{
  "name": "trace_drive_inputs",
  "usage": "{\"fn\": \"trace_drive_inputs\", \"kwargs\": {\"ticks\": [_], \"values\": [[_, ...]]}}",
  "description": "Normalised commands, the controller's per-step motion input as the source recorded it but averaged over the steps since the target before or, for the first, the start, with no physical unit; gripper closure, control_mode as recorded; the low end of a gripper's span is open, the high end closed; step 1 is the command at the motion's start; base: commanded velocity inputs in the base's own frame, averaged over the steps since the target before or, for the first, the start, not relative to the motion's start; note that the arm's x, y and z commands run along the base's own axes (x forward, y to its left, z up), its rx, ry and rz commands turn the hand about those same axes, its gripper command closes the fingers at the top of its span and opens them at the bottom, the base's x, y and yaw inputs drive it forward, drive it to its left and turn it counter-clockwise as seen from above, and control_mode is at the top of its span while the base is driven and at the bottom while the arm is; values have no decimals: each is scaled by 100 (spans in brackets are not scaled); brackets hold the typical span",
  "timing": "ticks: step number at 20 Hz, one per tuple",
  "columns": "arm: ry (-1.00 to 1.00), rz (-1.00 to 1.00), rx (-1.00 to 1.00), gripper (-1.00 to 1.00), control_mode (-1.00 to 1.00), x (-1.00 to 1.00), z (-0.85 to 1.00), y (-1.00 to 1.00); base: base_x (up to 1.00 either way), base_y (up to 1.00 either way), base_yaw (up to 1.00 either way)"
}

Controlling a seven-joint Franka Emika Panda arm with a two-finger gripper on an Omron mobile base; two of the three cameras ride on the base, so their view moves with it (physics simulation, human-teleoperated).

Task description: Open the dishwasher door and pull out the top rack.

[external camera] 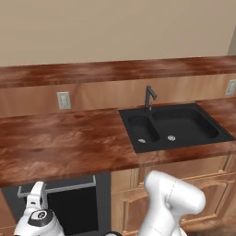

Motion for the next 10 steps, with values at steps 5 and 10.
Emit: {"fn": "trace_drive_inputs", "kwargs": {"ticks": [5,10], "values": [[2,0,0,100,-100,-95,-7,0,0,0,0],[9,0,2,100,-100,-100,-2,-4,0,0,0]]}}
